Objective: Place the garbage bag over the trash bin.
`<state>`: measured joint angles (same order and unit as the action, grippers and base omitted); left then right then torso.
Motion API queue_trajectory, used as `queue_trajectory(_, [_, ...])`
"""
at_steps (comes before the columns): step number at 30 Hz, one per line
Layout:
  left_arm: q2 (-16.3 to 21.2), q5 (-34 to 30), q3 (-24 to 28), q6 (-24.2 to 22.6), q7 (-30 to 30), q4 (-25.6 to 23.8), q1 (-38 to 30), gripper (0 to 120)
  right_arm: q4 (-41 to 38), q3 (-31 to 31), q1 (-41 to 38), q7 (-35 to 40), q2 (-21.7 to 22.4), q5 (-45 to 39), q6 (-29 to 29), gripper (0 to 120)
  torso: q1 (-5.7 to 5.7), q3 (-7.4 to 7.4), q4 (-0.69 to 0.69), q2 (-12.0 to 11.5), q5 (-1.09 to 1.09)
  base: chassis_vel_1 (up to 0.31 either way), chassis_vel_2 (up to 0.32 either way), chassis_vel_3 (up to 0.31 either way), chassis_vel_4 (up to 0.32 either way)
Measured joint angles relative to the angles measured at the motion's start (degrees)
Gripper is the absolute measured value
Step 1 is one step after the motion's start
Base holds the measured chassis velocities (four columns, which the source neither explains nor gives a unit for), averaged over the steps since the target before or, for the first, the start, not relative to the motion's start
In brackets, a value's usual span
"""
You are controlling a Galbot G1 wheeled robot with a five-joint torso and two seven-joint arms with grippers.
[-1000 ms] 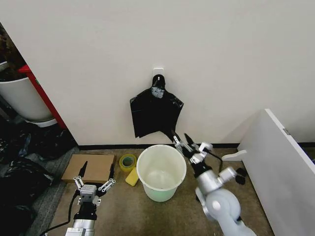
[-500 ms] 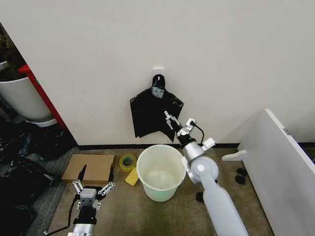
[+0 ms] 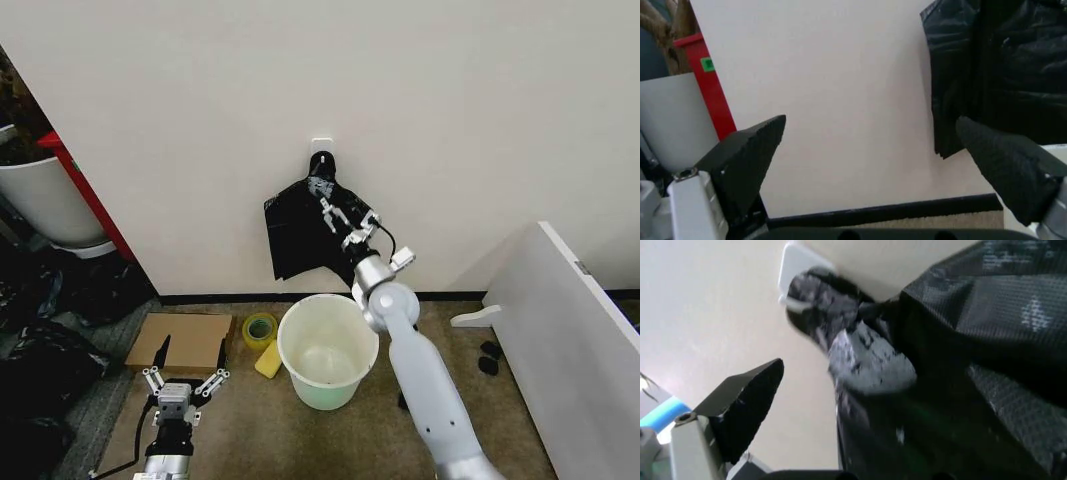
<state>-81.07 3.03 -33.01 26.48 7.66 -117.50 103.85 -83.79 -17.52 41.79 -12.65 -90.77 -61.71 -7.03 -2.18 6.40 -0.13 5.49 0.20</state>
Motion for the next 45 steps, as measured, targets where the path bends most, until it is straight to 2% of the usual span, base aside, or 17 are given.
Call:
queue_trajectory(6, [0.05,0.00,-0.02,-0.13,0.17,1.13,-0.89,100,2.11,-0.50,-1.85,-0.08,-0.77,0.46,0.21,87,0.00,-0.01,0.00,0.00,-0.01,0.000,0.000,0.000,0.000])
queue_trajectory(20, [-0.02,-0.01,0.08,-0.54,0.74,0.91,-1.26,100,2.27,-0.17,-2.31,-0.86,-1.37,0.72,0.34,32,0.01,-0.01,0.00,0.00,0.01,0.000,0.000,0.000,0.000])
queue_trajectory(21, [-0.02,-0.01,0.08,-0.54,0.74,0.91,-1.26,100,2.27,-0.17,-2.31,-0.86,-1.37,0.72,0.34,32,0.01,-0.01,0.00,0.00,0.01,0.000,0.000,0.000,0.000])
queue_trajectory(27, [-0.18,0.09,0.28,-0.49,0.94,1.08,-1.26,100,0.87,-0.37,-1.35,-0.49,-1.45,1.02,0.44,7,0.01,-0.01,0.00,0.00,0.01,0.000,0.000,0.000,0.000])
queue_trajectory(30, [-0.18,0.16,0.31,-0.45,1.00,1.15,-1.26,100,0.28,-0.39,-0.83,-0.47,-1.45,1.15,0.47,0,0.01,-0.01,0.00,0.00,0.01,0.000,0.000,0.000,0.000])
queue_trajectory(37, [-0.24,0.21,0.34,-0.39,1.17,1.15,-1.23,100,-1.99,0.50,1.63,-0.66,-0.93,2.28,0.60,0,0.01,-0.01,0.00,0.00,0.01,0.000,0.000,0.000,0.000])
queue_trajectory(45, [-0.28,0.37,0.84,-0.36,1.19,1.35,-1.53,100,-8.02,4.43,8.99,-2.64,3.02,7.27,1.43,0,0.01,-0.01,0.00,0.01,0.01,0.000,0.000,0.000,0.000])
